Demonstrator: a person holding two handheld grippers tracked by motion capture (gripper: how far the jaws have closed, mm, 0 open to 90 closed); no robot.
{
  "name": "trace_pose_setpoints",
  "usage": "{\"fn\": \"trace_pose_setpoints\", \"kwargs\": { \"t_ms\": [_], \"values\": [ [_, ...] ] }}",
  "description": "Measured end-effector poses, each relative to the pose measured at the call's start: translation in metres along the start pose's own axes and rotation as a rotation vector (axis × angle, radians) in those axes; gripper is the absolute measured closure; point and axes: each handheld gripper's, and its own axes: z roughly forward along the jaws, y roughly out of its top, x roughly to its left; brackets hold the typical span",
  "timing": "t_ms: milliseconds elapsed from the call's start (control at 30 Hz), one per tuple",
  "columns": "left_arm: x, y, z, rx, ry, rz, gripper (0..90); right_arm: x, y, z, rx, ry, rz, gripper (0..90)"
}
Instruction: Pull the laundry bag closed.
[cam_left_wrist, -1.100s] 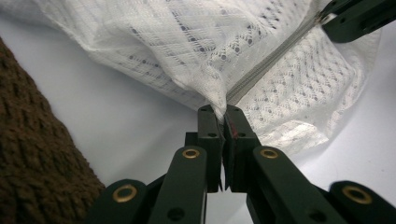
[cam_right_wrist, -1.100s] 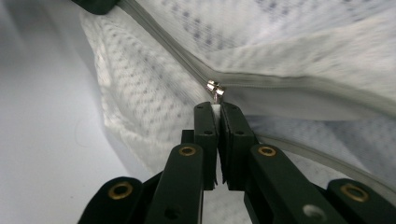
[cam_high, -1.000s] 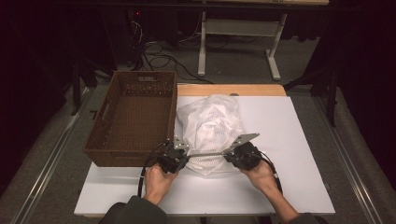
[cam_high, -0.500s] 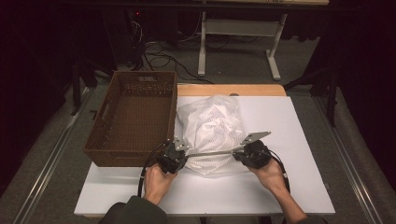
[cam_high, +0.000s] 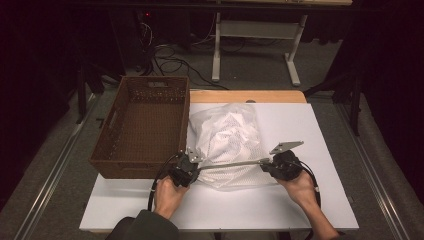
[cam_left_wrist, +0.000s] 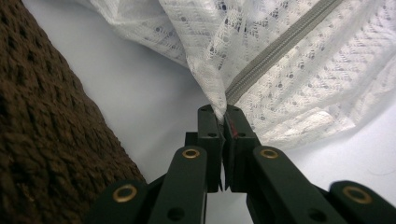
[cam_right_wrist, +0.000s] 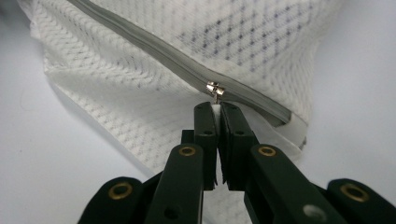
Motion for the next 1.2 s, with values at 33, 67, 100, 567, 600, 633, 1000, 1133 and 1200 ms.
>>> {"fn": "trace_pose_setpoints", "kwargs": {
  "t_ms": [33,67,100,567,600,633,1000,1133,1200],
  "values": [
    [0.0,0.0,0.0,0.0,0.003,0.002,87.0,-0.002,-0.001,-0.001,0.0,-0.001,0.004,87.3],
    [-0.001,0.0,0.0,0.001,0.005,0.003,87.0,-0.004,-0.003,-0.001,-0.002,-0.001,0.013,87.3],
    [-0.001,0.0,0.0,0.003,0.005,0.004,87.0,-0.006,-0.004,-0.002,-0.005,-0.003,0.013,87.3],
    [-0.001,-0.002,0.004,0.012,0.017,0.005,87.0,-0.02,-0.013,-0.006,-0.007,-0.018,0.074,87.4],
    [-0.001,-0.002,0.004,0.012,0.016,0.004,87.0,-0.021,-0.013,-0.006,-0.004,-0.024,0.077,87.4],
    [-0.001,-0.002,0.004,0.012,0.015,0.003,86.9,-0.022,-0.014,-0.006,-0.006,-0.027,0.082,87.3],
    [-0.001,-0.003,0.004,0.014,0.008,-0.001,87.0,-0.032,-0.019,-0.008,-0.005,-0.035,0.111,87.4],
    [-0.001,-0.003,0.004,0.008,0.013,0.002,87.0,-0.035,-0.021,-0.006,-0.004,-0.036,0.122,87.4],
    [-0.002,-0.003,0.004,0.013,0.016,0.006,87.1,-0.035,-0.021,-0.005,0.003,-0.048,0.116,87.4]
  ]
}}
